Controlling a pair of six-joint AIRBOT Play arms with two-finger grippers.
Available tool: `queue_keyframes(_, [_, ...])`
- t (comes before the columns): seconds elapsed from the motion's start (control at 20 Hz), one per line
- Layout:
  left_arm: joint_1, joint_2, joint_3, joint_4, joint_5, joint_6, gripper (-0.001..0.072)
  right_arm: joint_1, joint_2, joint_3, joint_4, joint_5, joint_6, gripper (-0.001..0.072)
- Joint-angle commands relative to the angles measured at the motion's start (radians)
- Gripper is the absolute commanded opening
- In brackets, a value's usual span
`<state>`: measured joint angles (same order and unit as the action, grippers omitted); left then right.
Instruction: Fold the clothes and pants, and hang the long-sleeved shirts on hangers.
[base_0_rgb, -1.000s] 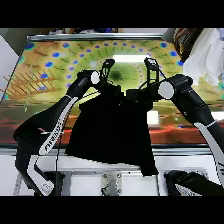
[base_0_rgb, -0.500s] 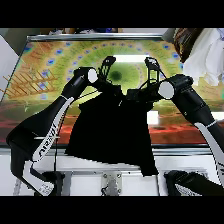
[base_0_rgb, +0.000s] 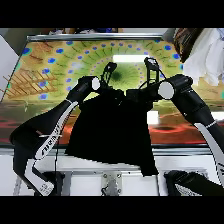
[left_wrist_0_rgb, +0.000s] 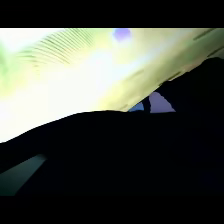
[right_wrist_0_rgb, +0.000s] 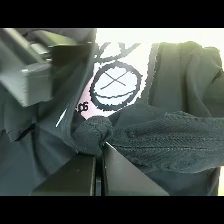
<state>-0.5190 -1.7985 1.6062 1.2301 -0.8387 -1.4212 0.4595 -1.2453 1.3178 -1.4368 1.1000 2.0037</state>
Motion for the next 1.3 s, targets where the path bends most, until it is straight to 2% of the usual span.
queue_keyframes(0.0, [-0.004,-0.06,0.056,0.002,-0.022,-0.002,0.0658,0.006,0.002,0.001,0.006,0.001,0.0,0.0017])
queue_keyframes(0.05, [0.002,-0.07,0.078,0.003,-0.032,-0.018,0.0609,0.006,0.006,0.001,0.008,0.001,0.0,0.0017])
queue_keyframes(0.1, [0.009,-0.074,0.092,0.006,-0.034,-0.032,0.0423,0.006,0.011,0.001,0.008,0.001,0.0,0.0017])
queue_keyframes(0.15, [0.02,-0.074,0.103,0.009,-0.034,-0.047,0.028,0.006,0.016,0.001,0.007,0.002,0.0,0.0016])
queue_keyframes(0.2, [0.037,-0.074,0.116,0.009,-0.045,-0.053,0.0078,0.005,0.021,0.001,0.005,0.002,0.0,0.0017])
queue_keyframes(0.25, [0.055,-0.073,0.135,0.008,-0.075,-0.058,0.002,0.005,0.024,0.001,0.003,0.007,0.0,0.0016])
queue_keyframes(0.35, [0.092,-0.058,0.197,0.009,-0.189,-0.067,0.0019,-0.004,0.03,0.011,-0.035,0.014,0.0,0.0015])
queue_keyframes(0.45, [0.126,0.009,0.258,0.008,-0.283,-0.068,0.0019,-0.039,0.021,0.099,-0.069,0.083,-0.008,0.0015])
queue_keyframes(0.55, [0.145,0.118,0.304,0.009,-0.332,-0.067,0.0019,-0.074,-0.001,0.25,-0.099,0.188,-0.045,0.0015])
queue_keyframes(0.75, [0.125,0.356,0.293,0.011,-0.423,-0.069,0.002,-0.076,-0.017,0.48,-0.151,0.371,-0.043,0.0015])
queue_keyframes(1.0, [0.029,0.606,0.012,0.016,-0.506,-0.148,0.002,-0.021,-0.002,0.489,-0.158,0.618,-0.04,0.0016])
queue_keyframes(1.25, [-0.104,0.791,-0.31,0.149,-0.506,-0.313,0.002,0.126,0.028,0.335,-0.183,0.66,-0.029,0.0016])
